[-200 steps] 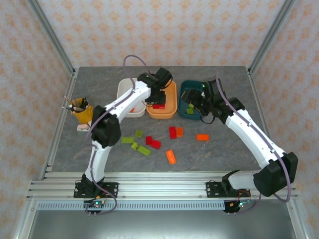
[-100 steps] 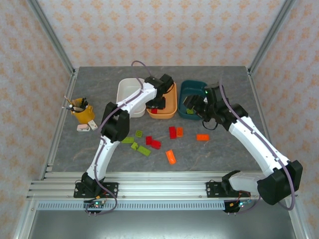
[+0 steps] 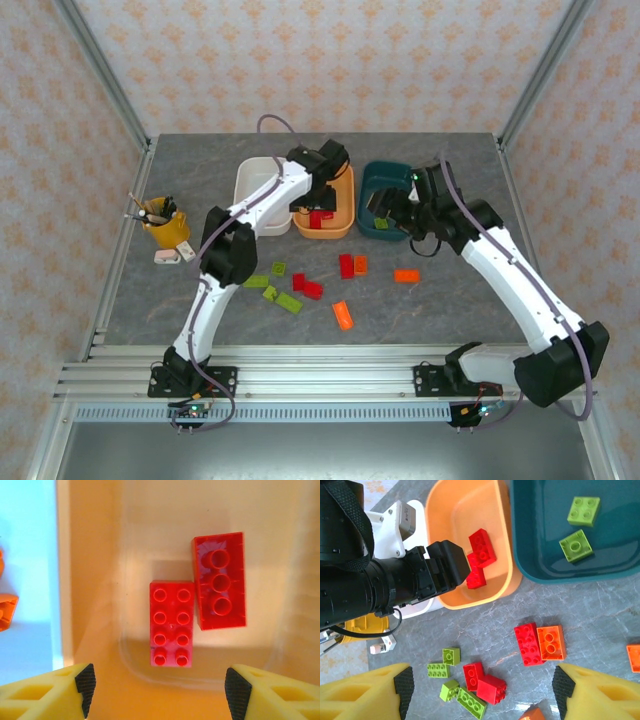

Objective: Sort the legos into containers by color

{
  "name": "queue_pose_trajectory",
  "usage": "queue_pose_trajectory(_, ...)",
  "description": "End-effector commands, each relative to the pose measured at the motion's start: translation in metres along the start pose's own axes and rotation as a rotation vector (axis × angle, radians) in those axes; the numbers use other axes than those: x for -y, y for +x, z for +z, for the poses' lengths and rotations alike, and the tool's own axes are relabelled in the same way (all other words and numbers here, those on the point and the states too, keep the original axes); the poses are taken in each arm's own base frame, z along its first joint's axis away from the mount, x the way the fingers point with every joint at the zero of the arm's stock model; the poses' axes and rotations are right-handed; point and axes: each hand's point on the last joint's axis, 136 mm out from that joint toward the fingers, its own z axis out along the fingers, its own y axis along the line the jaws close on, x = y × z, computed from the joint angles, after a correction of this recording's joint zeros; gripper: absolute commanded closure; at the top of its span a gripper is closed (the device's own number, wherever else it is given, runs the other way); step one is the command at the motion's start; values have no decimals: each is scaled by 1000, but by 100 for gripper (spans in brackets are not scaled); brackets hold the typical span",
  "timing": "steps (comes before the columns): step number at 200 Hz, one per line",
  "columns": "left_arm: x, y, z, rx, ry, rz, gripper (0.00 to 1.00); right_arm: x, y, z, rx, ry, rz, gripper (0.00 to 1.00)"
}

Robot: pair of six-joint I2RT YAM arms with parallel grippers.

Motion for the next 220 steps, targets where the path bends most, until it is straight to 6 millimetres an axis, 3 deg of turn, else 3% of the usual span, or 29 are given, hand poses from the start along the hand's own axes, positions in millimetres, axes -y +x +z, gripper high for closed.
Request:
queue_pose_trajectory(1,-7,-2,-79,67,116,-157,26,1,13,-15,-81,19,-94,25)
queue_pose_trajectory(30,-11,44,-111,24,228,-312,23,4,45,-32,-195,-21,-125,24)
queue_pose_trajectory(44,-10,75,-114,-24,256,-365,22,12,62,-44,-238,-27,-116,23)
queue_pose_trajectory(59,-6,115,-108,-87,261,-409,20,24,83,-50,-298,-21,-82,22)
queue_pose_trajectory(80,17,171,-95,-176,279,-415,17,39,107,-54,-352,-15,-23,22)
queue_pose_trajectory(116,57,239,-67,-301,270,-357,11,63,134,-47,-403,10,55,20)
queue_pose_trajectory(155,72,262,-40,-347,220,-322,8,80,151,-45,-417,34,99,20)
queue_pose_trajectory(220,58,282,6,-325,84,-295,21,82,153,-54,-388,13,103,20)
